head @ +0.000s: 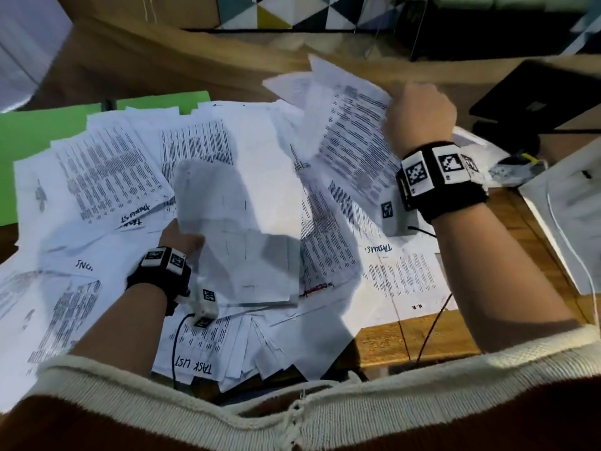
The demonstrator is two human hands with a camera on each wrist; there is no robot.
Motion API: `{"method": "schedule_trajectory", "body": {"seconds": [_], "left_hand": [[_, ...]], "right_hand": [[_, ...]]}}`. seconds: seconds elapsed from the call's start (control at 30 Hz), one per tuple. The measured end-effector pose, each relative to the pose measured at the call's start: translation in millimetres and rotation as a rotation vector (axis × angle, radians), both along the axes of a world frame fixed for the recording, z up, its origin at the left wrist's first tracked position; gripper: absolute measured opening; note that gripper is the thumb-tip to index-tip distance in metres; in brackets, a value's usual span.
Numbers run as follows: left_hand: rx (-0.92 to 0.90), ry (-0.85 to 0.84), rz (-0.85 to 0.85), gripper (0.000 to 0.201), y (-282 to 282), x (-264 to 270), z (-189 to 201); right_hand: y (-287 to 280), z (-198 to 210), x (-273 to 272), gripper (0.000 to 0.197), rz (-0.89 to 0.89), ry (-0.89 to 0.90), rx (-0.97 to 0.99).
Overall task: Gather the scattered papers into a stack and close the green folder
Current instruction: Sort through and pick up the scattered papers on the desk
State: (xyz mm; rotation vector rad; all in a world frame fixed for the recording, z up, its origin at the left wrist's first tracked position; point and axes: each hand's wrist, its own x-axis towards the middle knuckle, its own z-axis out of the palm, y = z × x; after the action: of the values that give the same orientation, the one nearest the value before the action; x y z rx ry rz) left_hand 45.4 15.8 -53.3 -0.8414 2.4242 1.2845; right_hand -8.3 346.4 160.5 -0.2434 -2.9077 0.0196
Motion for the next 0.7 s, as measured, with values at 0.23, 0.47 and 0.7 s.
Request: {"method": "schedule_trajectory", "body": {"seconds": [0.23, 0.47, 0.7], "left_hand": [[-0.042, -0.016, -0.026, 0.041, 9.5, 0.5, 7.0], [-0.052, -0.062, -0.086, 0.043, 4.3, -2.1, 5.4], [0.014, -0.126, -0.009, 0.042, 1.3, -4.9, -10.4]], "right_hand": [[-11.0, 1.4, -4.4, 0.035, 0.010, 0.181, -0.555], [2.4, -60.8, -5.1, 0.029, -0.170, -0.240, -0.901], [-14.5, -161.5, 42.8, 0.035, -0.266, -0.723, -0.691]]}}
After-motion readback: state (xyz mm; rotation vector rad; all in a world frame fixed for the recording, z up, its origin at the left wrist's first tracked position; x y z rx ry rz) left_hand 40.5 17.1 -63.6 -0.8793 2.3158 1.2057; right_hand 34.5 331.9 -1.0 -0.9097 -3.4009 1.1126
